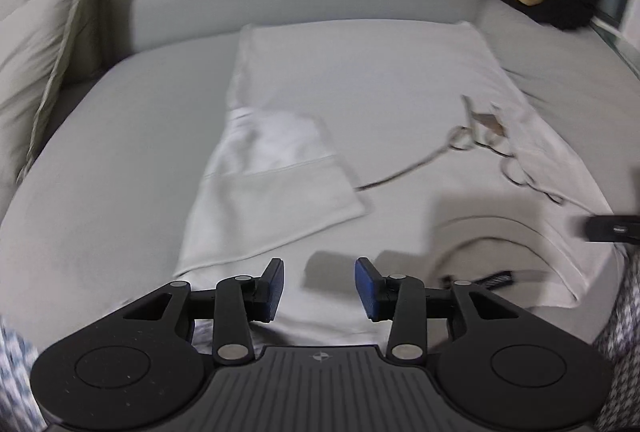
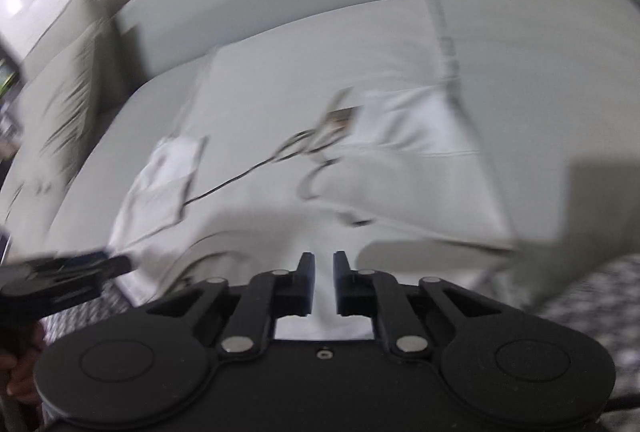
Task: Fold clothes
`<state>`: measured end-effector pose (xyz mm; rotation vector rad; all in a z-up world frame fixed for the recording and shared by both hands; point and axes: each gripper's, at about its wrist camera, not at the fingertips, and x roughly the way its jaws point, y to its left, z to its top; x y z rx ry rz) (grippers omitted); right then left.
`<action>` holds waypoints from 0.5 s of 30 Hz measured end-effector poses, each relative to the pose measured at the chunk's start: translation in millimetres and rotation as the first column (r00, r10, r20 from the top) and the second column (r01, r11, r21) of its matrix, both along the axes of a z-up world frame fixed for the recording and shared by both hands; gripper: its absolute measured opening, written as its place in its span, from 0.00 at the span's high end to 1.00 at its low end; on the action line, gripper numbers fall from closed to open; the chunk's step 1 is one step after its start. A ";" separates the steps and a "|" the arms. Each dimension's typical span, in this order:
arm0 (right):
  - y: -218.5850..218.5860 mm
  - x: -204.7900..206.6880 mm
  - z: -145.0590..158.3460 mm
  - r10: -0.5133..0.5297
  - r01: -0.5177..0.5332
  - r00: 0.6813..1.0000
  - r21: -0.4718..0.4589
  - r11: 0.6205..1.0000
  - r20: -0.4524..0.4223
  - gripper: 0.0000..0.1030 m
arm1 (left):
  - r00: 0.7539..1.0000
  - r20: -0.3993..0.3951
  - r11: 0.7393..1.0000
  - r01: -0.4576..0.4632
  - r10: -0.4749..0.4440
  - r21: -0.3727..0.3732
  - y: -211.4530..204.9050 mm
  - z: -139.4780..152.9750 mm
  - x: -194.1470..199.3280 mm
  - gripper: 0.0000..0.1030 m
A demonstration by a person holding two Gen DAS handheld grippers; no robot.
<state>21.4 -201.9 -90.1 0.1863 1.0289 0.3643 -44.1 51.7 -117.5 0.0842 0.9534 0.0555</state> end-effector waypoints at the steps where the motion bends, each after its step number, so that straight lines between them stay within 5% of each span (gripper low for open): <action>1: 7.3 -1.3 -1.1 0.023 -0.023 1.000 -0.003 1.000 0.002 0.91 | 1.000 -0.010 0.999 0.023 -0.023 0.022 -9.2 -3.8 0.7 0.60; 5: 23.5 -3.4 -16.5 0.059 -0.063 0.996 -0.061 0.996 -0.064 0.89 | 0.996 -0.046 0.996 0.072 -0.070 0.050 -19.9 -19.3 -9.8 0.60; 9: 7.4 -18.3 -14.4 0.051 -0.054 0.993 -0.022 0.998 -0.110 0.89 | 0.995 -0.069 0.998 0.070 -0.070 -0.011 -12.2 -18.7 -20.9 0.60; 13: -5.6 -30.6 -11.3 0.037 -0.039 0.980 -0.006 0.999 -0.197 0.88 | 0.993 -0.082 0.997 0.081 -0.080 0.005 -10.2 -10.2 -32.0 0.60; 15: -7.5 -35.5 -2.1 0.036 -0.034 0.986 0.019 0.999 -0.162 0.88 | 0.998 -0.029 0.999 0.050 -0.050 0.012 -3.5 3.5 -34.7 0.61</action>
